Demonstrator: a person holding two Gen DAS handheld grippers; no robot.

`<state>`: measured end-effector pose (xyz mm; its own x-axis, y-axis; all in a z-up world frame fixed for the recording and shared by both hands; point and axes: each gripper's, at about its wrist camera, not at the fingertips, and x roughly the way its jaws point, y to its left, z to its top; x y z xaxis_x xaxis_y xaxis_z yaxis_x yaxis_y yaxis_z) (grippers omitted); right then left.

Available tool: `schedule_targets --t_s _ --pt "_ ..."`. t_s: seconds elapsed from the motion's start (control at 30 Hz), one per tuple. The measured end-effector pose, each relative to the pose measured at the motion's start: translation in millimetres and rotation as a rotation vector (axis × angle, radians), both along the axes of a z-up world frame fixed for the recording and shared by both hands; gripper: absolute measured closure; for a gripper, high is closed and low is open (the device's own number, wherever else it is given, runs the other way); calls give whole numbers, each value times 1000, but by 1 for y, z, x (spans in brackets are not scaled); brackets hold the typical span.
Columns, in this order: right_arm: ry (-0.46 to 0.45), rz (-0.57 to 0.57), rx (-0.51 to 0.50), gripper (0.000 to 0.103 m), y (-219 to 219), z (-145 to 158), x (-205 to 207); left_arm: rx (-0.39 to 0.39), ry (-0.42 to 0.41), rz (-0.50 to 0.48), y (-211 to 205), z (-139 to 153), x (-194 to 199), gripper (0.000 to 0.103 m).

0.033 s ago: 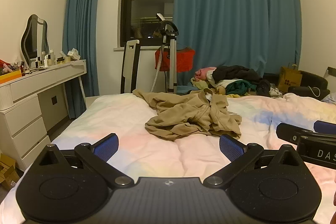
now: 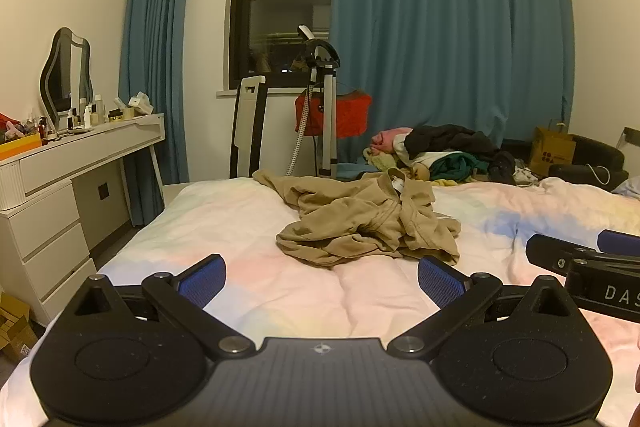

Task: Fold clothes

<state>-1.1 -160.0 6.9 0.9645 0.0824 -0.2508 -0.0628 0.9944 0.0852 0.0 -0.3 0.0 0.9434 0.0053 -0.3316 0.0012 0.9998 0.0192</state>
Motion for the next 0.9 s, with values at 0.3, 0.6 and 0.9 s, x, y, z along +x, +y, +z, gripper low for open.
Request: schedule_targets --t_s 0.3,0.6,0.9 --pt "3 -6 2 8 2 -4 2 -4 -1 -1 0 0 -1 0" --pt "17 -4 6 8 1 -6 2 -7 4 0 2 1 -4 0" --pt "50 -22 2 8 -1 -5 4 -7 -2 14 2 0 -3 0"
